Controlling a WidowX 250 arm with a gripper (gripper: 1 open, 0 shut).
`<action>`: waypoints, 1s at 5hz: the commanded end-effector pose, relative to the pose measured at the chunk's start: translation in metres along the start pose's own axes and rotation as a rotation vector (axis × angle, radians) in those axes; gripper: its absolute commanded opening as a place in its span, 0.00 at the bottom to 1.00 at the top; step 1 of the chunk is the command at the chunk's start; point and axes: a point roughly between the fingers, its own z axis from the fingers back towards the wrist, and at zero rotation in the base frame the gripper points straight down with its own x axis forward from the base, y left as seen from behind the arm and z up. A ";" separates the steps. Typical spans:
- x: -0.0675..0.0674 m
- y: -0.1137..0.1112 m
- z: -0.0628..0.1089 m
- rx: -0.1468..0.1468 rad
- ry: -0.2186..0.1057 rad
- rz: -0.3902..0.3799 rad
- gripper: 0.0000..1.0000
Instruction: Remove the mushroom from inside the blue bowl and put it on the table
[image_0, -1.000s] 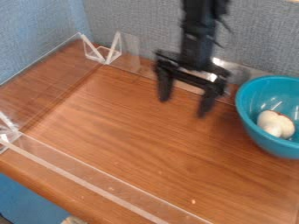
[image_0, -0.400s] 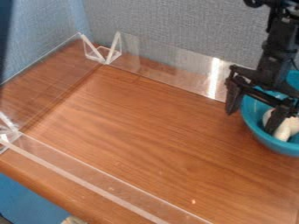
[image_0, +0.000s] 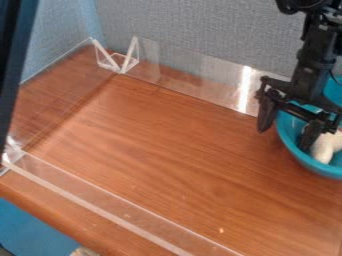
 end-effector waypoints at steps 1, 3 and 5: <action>0.006 -0.030 0.020 -0.027 -0.089 -0.074 0.00; 0.003 -0.033 0.026 -0.033 -0.104 -0.086 0.00; 0.000 -0.035 0.033 -0.038 -0.119 -0.097 0.00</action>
